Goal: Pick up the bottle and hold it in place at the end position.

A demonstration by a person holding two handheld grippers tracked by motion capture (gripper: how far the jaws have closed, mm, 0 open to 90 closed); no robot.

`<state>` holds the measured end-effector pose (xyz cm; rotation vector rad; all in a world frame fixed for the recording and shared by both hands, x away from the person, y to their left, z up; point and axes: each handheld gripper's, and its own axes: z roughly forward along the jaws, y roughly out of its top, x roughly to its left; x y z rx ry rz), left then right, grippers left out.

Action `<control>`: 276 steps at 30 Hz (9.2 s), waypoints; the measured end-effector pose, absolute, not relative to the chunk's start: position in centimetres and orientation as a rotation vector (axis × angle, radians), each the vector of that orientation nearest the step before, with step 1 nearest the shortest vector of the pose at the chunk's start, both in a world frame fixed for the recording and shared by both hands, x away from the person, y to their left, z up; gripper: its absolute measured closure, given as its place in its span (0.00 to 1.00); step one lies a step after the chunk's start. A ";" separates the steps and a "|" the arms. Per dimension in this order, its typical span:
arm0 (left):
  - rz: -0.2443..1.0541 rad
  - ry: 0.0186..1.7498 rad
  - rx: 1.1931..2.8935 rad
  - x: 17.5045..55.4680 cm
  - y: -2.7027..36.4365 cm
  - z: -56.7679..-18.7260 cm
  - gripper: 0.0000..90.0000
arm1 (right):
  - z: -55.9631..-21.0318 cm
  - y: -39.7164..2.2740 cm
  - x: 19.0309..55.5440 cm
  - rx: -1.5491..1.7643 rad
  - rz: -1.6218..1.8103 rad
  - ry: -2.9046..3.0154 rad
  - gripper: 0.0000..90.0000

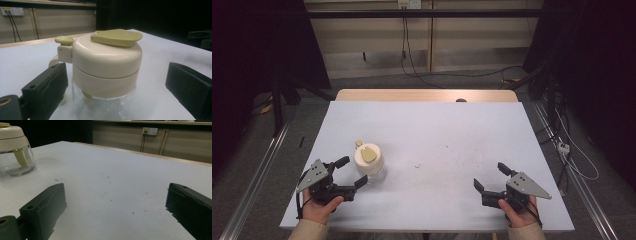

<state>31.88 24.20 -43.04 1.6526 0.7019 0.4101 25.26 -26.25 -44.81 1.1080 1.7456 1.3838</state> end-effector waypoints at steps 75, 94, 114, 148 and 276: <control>0.463 0.750 1.716 36.0 18.8 -44.6 0.07 | -44.7 -26.2 25.2 1.095 1.407 1.762 0.05; 0.478 0.713 1.649 36.6 17.2 -43.3 0.07 | -44.6 -26.3 25.1 1.093 1.416 1.750 0.05; 0.438 0.686 1.703 38.5 13.8 -42.7 0.07 | -44.6 -26.6 25.1 1.096 1.423 1.737 0.05; 0.376 0.675 1.706 42.1 8.2 -43.7 0.07 | -44.5 -26.6 25.1 1.096 1.425 1.733 0.05; 0.323 0.691 1.817 44.4 3.8 -44.7 0.06 | -44.7 -26.6 25.1 1.086 1.421 1.773 0.05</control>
